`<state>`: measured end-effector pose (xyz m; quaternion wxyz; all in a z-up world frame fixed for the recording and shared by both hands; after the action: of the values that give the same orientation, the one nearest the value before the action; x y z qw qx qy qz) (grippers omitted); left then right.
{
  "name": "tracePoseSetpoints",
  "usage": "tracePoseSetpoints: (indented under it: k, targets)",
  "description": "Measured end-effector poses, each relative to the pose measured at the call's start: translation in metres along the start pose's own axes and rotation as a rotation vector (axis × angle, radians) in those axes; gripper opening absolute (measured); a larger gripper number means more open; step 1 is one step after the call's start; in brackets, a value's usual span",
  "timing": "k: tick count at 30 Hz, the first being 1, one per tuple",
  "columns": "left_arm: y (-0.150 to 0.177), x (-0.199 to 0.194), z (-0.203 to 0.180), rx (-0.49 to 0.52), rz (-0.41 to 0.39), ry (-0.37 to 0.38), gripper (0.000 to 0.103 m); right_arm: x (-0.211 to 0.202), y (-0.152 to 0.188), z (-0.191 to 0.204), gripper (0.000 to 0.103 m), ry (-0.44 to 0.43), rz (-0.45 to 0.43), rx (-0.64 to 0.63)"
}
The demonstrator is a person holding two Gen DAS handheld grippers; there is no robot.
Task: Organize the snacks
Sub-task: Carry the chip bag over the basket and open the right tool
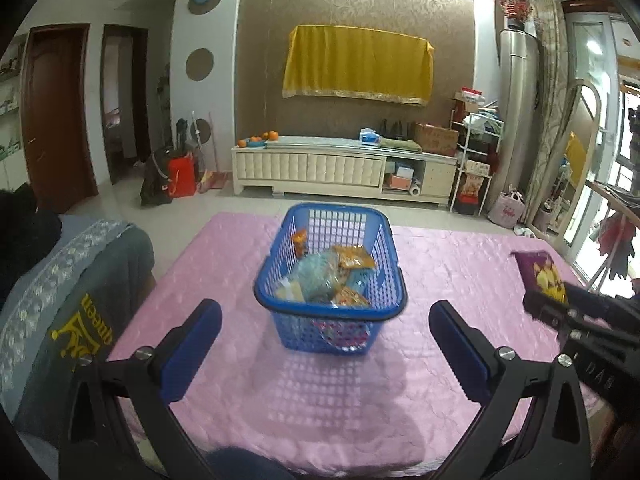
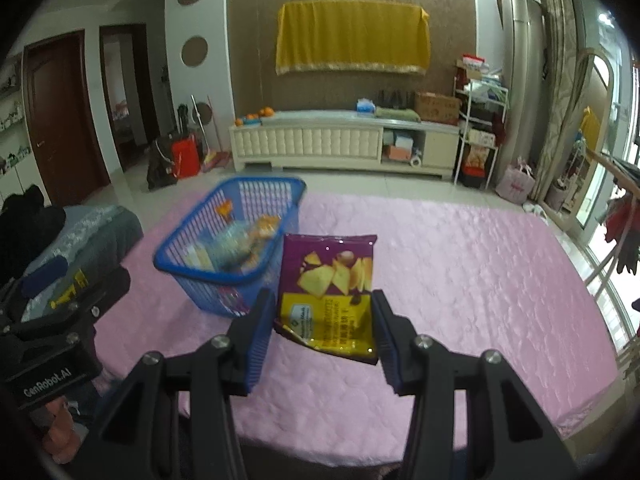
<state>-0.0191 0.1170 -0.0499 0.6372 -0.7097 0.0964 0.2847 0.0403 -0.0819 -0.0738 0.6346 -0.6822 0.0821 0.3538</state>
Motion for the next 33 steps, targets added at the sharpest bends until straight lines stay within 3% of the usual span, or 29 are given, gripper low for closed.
tracePoseSetpoints:
  k: [13,24,28,33]
  targets:
    - [-0.031,0.042,0.069,-0.056,0.011,-0.022,0.103,0.052,-0.054,0.055,0.052,-0.071,-0.017,-0.056]
    - [-0.020,0.102,0.084,-0.086,0.109,0.029,0.103,0.124,-0.043,0.086,0.052,-0.113,0.080,-0.097]
    - [-0.010,0.115,0.085,-0.072,0.126,-0.013,0.103,0.143,-0.032,0.091,0.052,-0.125,0.117,-0.095]
    - [0.003,0.127,0.081,-0.083,0.162,0.002,0.103,0.155,-0.021,0.091,0.057,-0.135,0.141,-0.091]
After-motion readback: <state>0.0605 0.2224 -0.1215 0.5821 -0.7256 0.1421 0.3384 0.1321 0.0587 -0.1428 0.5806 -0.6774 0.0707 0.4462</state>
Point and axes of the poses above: each gripper's, at about its wrist camera, not at the fingertips, and x roughly the way its jaws point, z to its left, y to its underside, the point moved 8 cm from there along x, roughly the way its jaws point, and after that the axes turned 1 degree about x, right-handed, at the moved point
